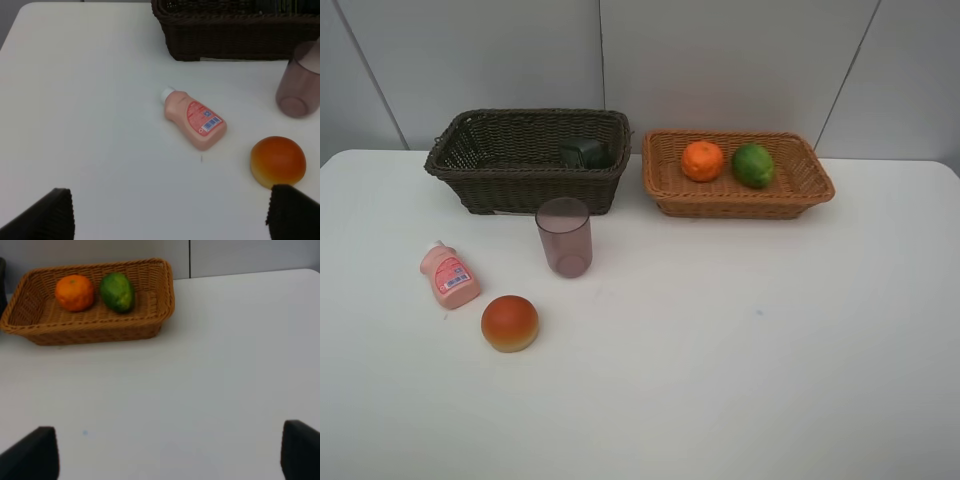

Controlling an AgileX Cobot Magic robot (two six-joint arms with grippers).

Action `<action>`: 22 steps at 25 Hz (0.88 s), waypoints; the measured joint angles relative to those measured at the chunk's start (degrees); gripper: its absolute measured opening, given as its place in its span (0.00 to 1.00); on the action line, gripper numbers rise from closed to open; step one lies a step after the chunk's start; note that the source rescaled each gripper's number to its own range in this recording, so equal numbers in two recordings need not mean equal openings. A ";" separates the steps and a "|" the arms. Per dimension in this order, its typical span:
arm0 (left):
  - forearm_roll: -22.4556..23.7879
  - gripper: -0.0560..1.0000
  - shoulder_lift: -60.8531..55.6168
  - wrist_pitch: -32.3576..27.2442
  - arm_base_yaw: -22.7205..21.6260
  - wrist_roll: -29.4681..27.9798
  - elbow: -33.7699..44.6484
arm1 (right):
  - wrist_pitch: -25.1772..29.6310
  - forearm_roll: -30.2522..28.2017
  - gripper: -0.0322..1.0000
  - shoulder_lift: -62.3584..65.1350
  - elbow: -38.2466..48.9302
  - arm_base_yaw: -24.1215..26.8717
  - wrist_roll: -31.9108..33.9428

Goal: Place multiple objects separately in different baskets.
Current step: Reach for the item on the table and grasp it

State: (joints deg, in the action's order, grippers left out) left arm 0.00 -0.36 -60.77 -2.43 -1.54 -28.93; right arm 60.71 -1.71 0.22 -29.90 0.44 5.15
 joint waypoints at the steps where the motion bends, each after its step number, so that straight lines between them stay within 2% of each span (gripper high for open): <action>1: 0.00 1.00 0.00 0.00 0.00 0.00 0.00 | 0.00 0.00 0.95 0.00 0.00 0.00 0.00; 22: 0.00 1.00 0.00 0.00 0.00 -0.44 0.00 | 0.00 0.06 0.95 0.00 0.00 0.00 0.00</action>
State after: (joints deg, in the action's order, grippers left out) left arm 0.00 -0.36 -60.77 -2.43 -1.98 -28.93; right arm 60.71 -1.65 0.22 -29.90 0.44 5.15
